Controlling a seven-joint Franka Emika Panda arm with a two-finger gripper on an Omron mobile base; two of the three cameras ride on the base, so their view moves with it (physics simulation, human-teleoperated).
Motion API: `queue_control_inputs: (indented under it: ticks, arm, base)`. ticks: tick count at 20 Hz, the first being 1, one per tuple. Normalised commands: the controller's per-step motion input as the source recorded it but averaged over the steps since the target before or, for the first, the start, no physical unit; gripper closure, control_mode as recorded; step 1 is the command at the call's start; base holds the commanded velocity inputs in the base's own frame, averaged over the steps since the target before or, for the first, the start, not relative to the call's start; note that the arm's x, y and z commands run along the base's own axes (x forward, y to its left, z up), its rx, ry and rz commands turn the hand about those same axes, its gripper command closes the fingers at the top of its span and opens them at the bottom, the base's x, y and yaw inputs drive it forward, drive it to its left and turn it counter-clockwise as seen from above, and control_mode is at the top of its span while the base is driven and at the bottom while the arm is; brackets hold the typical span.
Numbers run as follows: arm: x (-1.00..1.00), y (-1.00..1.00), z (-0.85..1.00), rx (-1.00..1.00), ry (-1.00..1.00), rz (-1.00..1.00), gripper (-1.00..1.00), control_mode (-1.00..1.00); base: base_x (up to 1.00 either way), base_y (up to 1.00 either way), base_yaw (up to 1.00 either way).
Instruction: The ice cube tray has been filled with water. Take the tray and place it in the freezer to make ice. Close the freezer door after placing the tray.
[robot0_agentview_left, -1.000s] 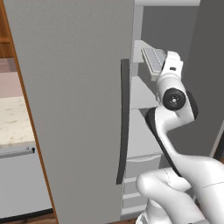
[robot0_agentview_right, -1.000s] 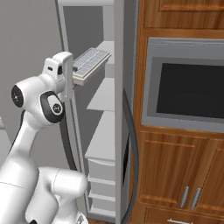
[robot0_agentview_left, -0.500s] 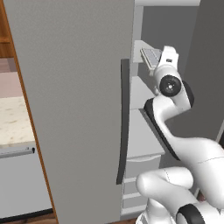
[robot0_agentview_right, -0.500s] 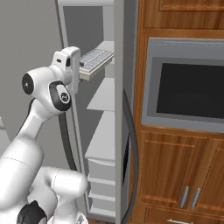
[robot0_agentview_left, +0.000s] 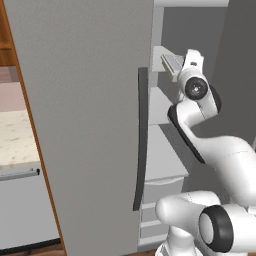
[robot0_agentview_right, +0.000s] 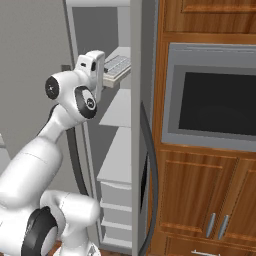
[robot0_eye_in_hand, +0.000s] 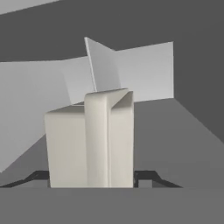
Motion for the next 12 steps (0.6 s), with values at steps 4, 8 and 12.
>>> queue_control_inputs:
  ticks: [4,8,12]
  arm:
    - [0.51,-0.17,0.00,0.00,0.05,0.04,1.00,-1.00]
    - [0.50,-0.05,0.00,0.00,0.03,0.04,1.00,-1.00]
    - [0.37,-0.10,0.06,0.00,0.01,0.04,1.00,-1.00]
  base:
    - [0.00,0.00,0.00]
    - [0.00,0.00,0.00]
    - [0.00,0.00,0.00]
